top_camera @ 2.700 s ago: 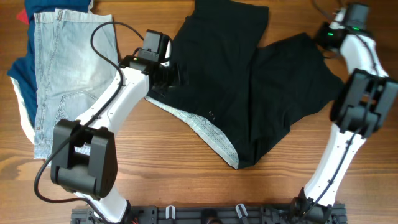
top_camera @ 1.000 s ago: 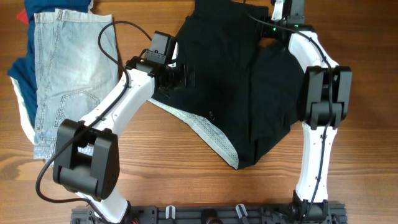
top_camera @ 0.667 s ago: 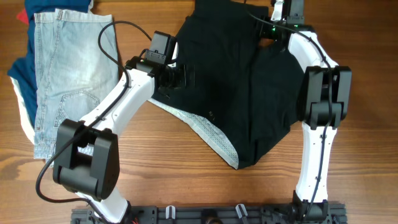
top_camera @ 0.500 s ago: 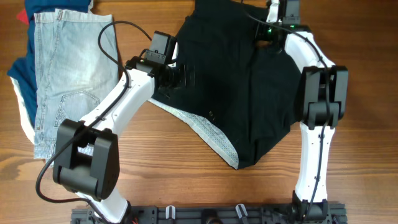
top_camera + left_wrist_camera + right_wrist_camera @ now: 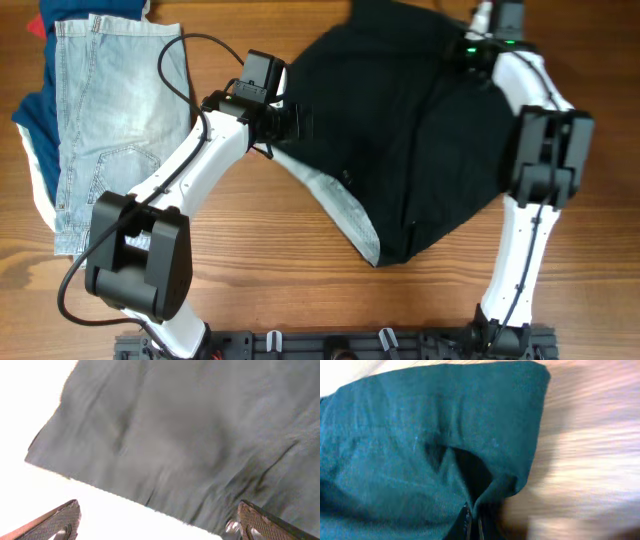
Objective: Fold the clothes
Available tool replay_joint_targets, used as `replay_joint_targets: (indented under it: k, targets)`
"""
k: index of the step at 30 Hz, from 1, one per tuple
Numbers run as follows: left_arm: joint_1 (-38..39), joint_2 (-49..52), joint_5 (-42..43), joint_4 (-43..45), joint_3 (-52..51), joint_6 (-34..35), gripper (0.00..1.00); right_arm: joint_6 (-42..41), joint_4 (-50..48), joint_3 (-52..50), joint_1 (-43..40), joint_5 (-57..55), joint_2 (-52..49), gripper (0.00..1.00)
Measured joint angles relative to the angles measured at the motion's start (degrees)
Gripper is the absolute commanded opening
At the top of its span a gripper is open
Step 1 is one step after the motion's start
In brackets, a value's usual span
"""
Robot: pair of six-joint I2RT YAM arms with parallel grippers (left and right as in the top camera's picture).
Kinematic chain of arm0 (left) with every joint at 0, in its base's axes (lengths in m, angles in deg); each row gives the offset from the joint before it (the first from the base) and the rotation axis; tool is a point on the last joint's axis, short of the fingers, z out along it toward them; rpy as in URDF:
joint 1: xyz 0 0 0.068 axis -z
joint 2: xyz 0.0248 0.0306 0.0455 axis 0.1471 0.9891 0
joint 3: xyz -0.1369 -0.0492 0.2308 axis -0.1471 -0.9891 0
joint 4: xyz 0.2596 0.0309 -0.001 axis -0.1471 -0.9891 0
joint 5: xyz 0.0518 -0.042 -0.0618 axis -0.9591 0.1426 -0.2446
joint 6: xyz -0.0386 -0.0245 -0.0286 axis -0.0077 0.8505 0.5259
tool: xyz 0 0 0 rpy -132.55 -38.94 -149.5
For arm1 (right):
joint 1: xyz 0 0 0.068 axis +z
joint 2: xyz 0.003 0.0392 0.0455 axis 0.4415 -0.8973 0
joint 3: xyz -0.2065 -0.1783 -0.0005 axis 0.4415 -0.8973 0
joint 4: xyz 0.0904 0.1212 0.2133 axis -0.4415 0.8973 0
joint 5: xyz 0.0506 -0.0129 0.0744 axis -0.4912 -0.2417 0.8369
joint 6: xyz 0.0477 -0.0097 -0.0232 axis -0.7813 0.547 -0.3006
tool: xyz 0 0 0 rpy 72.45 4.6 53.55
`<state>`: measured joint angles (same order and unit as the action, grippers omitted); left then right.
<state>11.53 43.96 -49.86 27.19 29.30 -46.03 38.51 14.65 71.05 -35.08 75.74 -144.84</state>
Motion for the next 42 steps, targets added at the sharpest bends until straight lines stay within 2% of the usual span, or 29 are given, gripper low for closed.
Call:
replay_joint_targets:
  k: [9, 14, 16, 17, 18, 20, 21, 22, 27, 34, 42]
  targets:
    - [1.8, 0.5, 0.0, 3.5, 0.0, 0.9, 1.00, -3.3, 9.0, 0.6, -13.5, 0.0, 1.4, 0.04]
    - [3.4, 3.0, 0.0, 8.8, 0.0, 1.3, 1.00, -4.2, 12.5, 0.8, -15.4, -0.5, 1.9, 0.05]
    - [3.7, 4.2, 0.0, 12.2, 0.0, 1.5, 1.00, -3.8, 14.3, 0.7, -15.2, -1.3, 2.4, 0.18]
    - [3.6, 4.7, 0.0, 14.3, 0.0, 1.8, 1.00, -3.5, 14.7, 0.7, -15.1, -1.4, 2.6, 0.33]
    - [3.5, 5.2, 0.0, 17.3, 0.0, 2.2, 1.00, -2.2, 15.1, 0.7, -14.9, -1.5, 3.0, 0.53]
    - [3.2, 5.8, 0.1, 21.7, 0.0, 2.4, 1.00, 0.1, 16.0, 0.3, -14.5, -1.9, 4.0, 0.80]
    - [3.0, 6.0, 0.2, 22.8, 0.1, 2.6, 1.00, 1.0, 16.5, 0.1, -14.2, -2.2, 4.5, 0.88]
    - [2.7, 6.2, 0.3, 23.5, 0.4, 2.6, 1.00, 2.1, 17.3, -0.3, -13.9, -2.4, 5.4, 0.91]
    - [0.0, 9.7, 0.3, 24.2, 6.9, 3.0, 1.00, 5.7, 19.0, -0.9, -13.1, -2.8, 12.6, 0.94]
    - [-0.8, 18.8, 0.3, 25.3, 14.1, 2.1, 1.00, 6.6, 21.0, -0.9, -12.9, -2.9, 23.2, 0.92]
    - [-0.8, 23.8, 0.3, 26.4, 14.1, -3.0, 1.00, 6.6, 20.6, -0.9, -9.7, -3.0, 23.2, 0.92]
